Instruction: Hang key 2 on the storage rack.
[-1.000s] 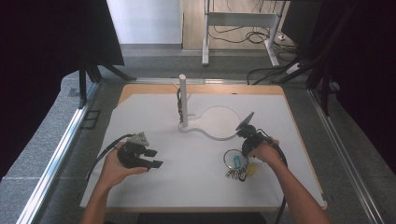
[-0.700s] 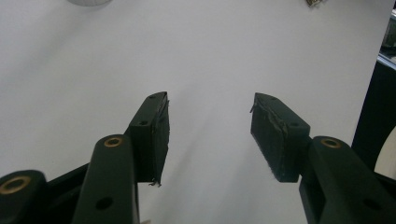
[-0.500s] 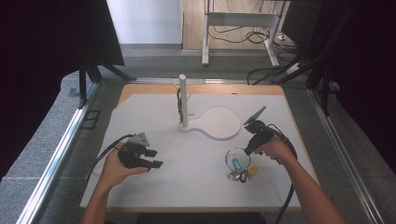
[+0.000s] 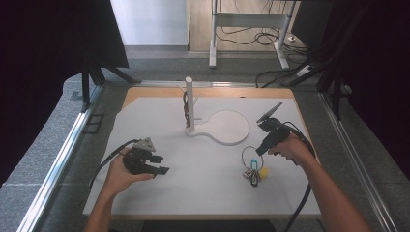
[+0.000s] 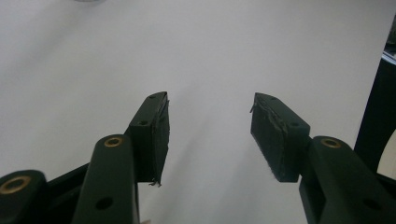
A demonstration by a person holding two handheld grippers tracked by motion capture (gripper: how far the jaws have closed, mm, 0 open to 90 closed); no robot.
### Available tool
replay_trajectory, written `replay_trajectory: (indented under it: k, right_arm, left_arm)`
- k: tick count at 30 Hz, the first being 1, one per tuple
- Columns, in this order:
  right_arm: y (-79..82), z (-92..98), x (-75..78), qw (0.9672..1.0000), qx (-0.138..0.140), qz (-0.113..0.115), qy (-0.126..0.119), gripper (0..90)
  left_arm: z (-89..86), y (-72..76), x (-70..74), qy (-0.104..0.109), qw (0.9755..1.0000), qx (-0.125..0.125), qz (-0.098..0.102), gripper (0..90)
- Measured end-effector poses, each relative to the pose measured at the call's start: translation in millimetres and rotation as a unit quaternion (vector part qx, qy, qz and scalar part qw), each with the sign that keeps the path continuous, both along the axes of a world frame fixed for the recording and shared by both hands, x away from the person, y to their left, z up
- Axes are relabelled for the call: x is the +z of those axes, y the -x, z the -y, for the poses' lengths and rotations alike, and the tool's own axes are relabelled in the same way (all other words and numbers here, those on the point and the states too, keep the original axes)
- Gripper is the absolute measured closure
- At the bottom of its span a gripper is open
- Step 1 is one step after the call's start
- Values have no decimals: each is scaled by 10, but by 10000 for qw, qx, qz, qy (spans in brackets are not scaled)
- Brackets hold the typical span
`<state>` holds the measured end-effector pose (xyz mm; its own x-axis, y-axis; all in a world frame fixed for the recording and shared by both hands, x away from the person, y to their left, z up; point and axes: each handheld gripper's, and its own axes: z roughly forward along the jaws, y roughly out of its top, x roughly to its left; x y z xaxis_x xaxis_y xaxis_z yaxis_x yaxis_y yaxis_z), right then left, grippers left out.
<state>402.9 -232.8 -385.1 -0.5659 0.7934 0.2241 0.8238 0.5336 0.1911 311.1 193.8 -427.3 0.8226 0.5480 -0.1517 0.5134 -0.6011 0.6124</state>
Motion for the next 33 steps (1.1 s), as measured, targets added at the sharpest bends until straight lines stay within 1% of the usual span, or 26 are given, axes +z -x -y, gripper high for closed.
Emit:
replay_trajectory:
  k: [12,22,28,29,33]
  right_arm:
    - [-37,18,228,9998,-10,116,-176,882]
    - [-75,-43,376,9997,78,205,-119,882]
    - [-127,-80,543,9994,101,321,-124,883]
    - [-138,-85,575,9992,97,355,-127,883]
    - [-188,-103,691,9991,111,388,-142,882]
  left_arm:
    - [-7,5,4,22,10000,11,13,477]
    - [-16,7,10,14,10000,2,15,476]
    - [-23,8,16,20,10000,2,39,477]
    - [-22,12,13,48,10000,29,24,477]
    - [-22,13,13,67,10000,42,34,477]
